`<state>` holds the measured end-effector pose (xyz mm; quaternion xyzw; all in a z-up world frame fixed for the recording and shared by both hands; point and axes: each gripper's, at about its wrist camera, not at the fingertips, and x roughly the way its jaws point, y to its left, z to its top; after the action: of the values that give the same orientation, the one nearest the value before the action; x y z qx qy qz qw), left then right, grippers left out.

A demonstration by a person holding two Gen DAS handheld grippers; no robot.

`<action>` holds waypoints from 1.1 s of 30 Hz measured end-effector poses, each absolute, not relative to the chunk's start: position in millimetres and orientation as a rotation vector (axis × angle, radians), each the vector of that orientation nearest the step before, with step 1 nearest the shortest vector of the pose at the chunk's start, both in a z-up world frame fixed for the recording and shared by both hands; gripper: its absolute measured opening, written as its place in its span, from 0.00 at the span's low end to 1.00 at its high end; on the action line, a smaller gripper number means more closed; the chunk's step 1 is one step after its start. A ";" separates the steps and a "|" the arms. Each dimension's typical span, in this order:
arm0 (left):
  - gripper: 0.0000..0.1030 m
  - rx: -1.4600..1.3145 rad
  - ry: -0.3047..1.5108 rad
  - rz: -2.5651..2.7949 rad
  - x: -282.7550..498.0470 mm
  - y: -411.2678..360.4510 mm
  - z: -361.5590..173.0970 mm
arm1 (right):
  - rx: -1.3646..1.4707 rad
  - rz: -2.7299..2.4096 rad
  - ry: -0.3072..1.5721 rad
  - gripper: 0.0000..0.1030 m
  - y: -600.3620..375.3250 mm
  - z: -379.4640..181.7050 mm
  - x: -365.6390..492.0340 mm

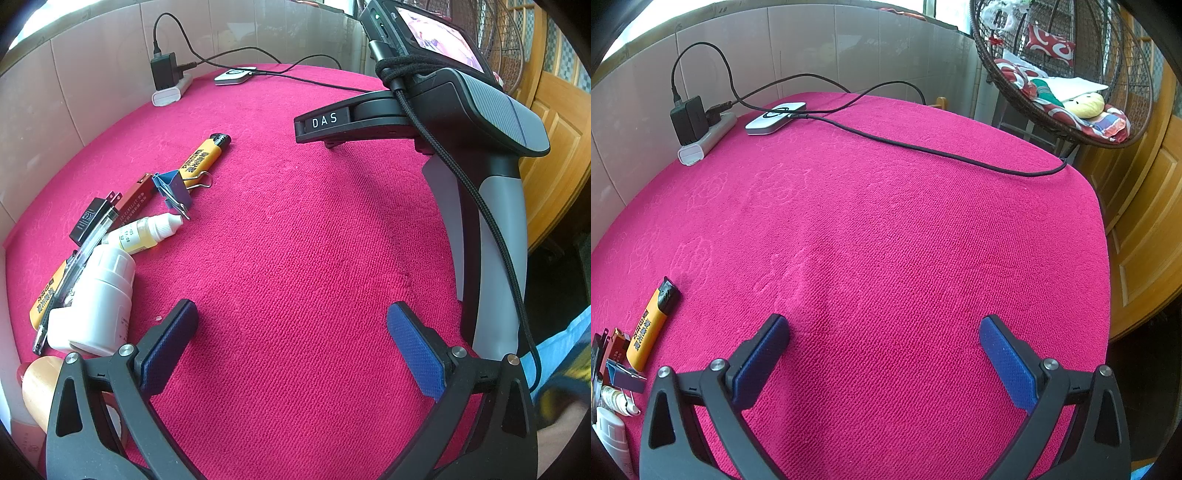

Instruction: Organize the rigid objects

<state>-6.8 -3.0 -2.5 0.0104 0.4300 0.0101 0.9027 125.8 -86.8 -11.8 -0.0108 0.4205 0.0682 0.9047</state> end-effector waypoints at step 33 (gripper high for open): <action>1.00 0.030 0.885 0.026 -5.9 -3.3 -1.8 | -0.022 0.141 0.868 1.00 -85.0 -11.6 124.9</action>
<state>-5.9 -3.3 -1.8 0.0144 0.4280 0.0124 0.9036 124.9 -85.0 -11.6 -0.0108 0.4200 0.0682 0.9049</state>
